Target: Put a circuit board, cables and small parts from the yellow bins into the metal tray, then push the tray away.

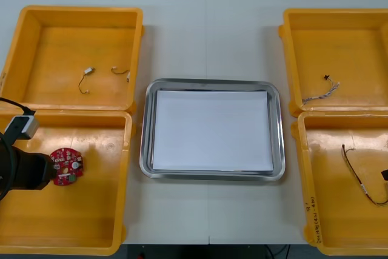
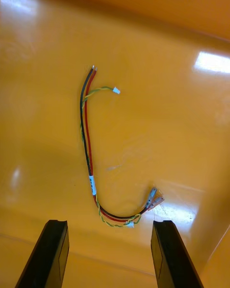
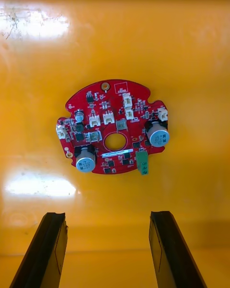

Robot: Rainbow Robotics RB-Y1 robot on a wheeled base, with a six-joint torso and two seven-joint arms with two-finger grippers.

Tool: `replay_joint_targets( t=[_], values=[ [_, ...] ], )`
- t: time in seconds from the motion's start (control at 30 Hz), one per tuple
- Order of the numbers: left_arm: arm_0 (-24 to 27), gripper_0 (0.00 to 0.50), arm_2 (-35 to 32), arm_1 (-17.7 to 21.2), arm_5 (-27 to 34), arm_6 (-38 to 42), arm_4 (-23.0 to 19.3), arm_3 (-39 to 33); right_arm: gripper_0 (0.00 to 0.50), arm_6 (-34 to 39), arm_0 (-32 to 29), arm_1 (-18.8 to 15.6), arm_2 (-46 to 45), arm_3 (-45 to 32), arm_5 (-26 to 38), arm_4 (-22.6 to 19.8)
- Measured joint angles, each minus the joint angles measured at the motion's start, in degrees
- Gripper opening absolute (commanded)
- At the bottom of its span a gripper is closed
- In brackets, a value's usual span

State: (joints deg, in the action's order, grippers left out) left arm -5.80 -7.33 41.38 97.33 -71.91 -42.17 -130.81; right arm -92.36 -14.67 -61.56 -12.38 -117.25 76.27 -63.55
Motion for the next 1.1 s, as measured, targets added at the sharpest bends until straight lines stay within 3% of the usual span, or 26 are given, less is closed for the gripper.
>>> replay_joint_targets(
  t=[0.2,0.47,0.73,1.1],
  values=[
    [0.43,0.500,0.45,-0.67,-0.29,0.54,1.38,0.00,0.500,0.00,-1.24,0.01,0.08,-0.13,-0.82,1.23],
    [0.45,0.500,4.28,-1.09,-3.01,1.60,4.92,-0.01,0.500,0.00,-1.28,0.01,4.65,0.23,-7.79,3.84],
    [0.45,0.500,7.78,-1.53,-5.31,7.59,8.01,-0.01,0.500,0.01,-1.25,0.01,8.82,1.39,-10.22,6.48],
    [-0.05,0.500,11.18,-1.54,-10.47,7.98,11.52,-0.01,0.500,0.02,-0.53,0.01,14.49,5.76,-17.11,9.48]
  ],
)
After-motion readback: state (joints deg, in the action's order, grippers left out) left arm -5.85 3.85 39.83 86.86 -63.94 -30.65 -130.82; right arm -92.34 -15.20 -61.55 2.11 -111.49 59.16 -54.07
